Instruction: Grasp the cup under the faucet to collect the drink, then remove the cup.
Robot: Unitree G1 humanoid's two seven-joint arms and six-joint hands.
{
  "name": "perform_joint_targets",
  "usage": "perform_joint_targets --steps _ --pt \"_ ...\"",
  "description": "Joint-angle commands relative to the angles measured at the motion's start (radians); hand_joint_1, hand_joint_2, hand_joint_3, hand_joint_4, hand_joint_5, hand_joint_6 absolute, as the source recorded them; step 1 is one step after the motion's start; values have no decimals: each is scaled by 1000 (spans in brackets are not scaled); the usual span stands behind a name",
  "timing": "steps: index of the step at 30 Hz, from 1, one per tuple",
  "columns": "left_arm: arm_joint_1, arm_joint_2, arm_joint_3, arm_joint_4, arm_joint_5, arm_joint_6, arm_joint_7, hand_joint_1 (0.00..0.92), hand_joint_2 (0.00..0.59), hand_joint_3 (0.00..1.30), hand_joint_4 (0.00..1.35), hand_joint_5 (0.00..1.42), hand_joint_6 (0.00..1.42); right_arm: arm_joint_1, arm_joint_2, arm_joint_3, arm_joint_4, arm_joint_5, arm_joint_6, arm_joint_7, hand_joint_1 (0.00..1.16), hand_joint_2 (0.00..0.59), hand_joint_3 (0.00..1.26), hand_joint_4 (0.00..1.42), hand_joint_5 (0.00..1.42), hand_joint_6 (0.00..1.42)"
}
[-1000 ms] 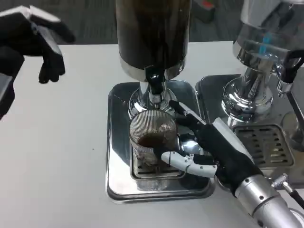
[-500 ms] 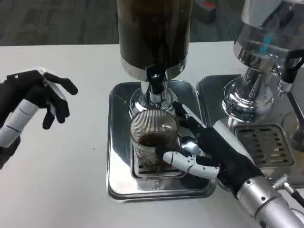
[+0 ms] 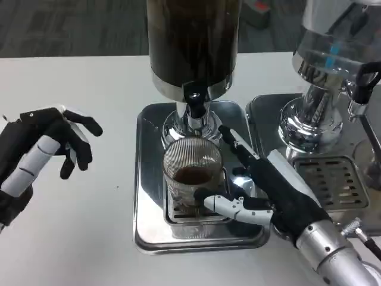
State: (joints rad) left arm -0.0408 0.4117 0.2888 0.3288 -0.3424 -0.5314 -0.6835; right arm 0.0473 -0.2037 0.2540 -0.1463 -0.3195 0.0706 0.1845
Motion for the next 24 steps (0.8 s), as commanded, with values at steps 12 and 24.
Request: perform_joint_targets --steps 12,24 --pt "29 17 -10 11 6 34 -11 189 185 739 961 994 1317 -21 54 34 75 -17 -20 -49 663 210 0 0 13 174" --pt "30 36 -8 26 6 42 -27 169 183 740 965 1011 1317 -52 83 36 176 8 -110 -81 633 213 0 0 5 172"
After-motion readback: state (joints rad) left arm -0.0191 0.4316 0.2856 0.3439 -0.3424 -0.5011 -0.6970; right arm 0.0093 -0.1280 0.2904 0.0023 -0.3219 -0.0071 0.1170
